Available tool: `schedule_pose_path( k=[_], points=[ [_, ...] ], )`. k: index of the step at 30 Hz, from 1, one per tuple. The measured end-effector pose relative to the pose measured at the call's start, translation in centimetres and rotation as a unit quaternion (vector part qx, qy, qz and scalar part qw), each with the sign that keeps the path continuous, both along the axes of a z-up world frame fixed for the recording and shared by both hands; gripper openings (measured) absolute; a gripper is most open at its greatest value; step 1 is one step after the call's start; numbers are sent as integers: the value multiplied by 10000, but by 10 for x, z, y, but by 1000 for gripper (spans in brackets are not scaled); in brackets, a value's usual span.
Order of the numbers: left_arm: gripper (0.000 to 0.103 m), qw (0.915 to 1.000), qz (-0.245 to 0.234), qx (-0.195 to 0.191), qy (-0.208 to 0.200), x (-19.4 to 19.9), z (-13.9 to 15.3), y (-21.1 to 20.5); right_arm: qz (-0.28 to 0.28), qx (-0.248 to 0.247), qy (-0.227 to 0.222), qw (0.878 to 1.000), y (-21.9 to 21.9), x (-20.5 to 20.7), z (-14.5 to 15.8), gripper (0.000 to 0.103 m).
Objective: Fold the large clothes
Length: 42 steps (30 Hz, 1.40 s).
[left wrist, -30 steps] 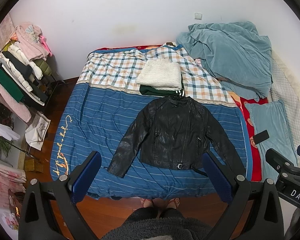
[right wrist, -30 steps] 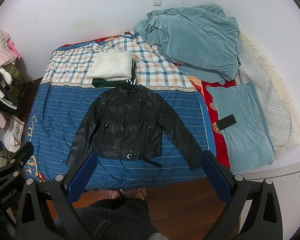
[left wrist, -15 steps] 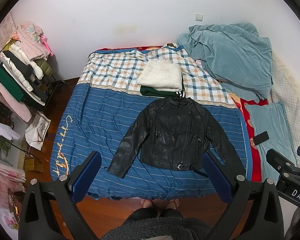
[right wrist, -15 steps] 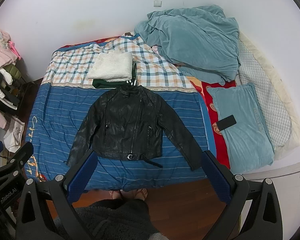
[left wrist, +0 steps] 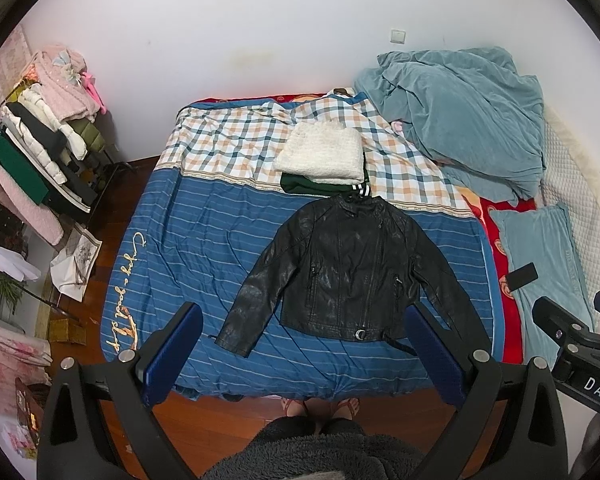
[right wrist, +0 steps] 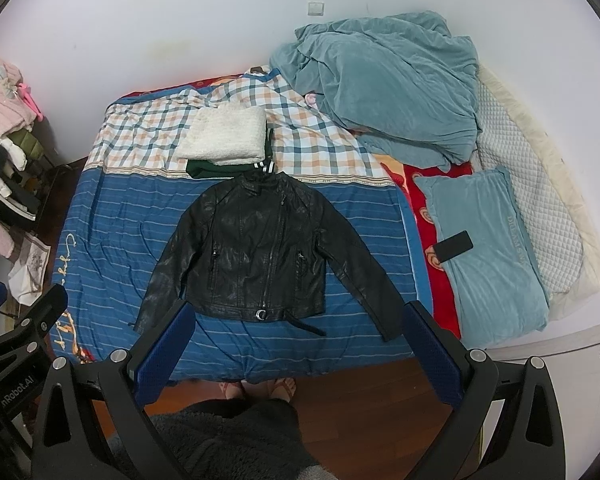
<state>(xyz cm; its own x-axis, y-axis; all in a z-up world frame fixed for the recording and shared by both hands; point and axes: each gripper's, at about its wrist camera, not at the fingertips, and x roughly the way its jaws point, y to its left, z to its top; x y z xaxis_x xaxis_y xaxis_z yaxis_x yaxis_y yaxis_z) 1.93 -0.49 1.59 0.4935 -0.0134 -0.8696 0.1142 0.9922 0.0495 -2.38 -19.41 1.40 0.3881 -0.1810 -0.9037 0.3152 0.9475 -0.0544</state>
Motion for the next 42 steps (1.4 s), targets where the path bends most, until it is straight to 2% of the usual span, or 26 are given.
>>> schedule_pose_path(
  k=[18, 22, 25, 28, 31, 33, 37, 39, 40, 41, 42],
  points=[
    [103, 10000, 4, -18, -16, 5, 5, -1, -10, -2, -22, 10000, 3, 4, 3, 103],
    [103, 10000, -53, -46, 12, 14, 8, -1, -33, 10, -22, 10000, 2, 3, 1, 103],
    [103, 9999, -101, -76, 55, 23, 7, 2, -79, 33, -9, 10000, 9, 6, 10, 103],
    [103, 9999, -146, -57, 20, 29, -2, 9, -182, 88, 28, 9998, 10, 12, 10, 103],
    [103, 9997, -109, 97, -198, 43, -19, 12, -382, 244, 35, 9990, 7, 17, -10, 103],
    [103, 9988, -51, 280, -393, 60, -35, 13, -555, 526, -52, 9971, -3, 20, -29, 103],
    [103, 9970, -43, 594, -486, 100, -88, 10, -1329, 1159, -79, 9843, -42, 26, -94, 103],
    [103, 9964, -54, 725, -426, 111, -117, 7, -1854, 1262, -73, 9745, -67, 25, -132, 100],
    [103, 9962, -65, 786, -368, 116, -131, 4, -2124, 1314, -64, 9683, -81, 24, -155, 92],
    [103, 9958, -71, 866, -301, 125, -152, -2, -2323, 1380, -36, 9628, -92, 22, -173, 79],
    [103, 9954, -56, 932, -229, 131, -167, -6, -2630, 1564, -2, 9520, -109, 19, -201, 73]
  ],
)
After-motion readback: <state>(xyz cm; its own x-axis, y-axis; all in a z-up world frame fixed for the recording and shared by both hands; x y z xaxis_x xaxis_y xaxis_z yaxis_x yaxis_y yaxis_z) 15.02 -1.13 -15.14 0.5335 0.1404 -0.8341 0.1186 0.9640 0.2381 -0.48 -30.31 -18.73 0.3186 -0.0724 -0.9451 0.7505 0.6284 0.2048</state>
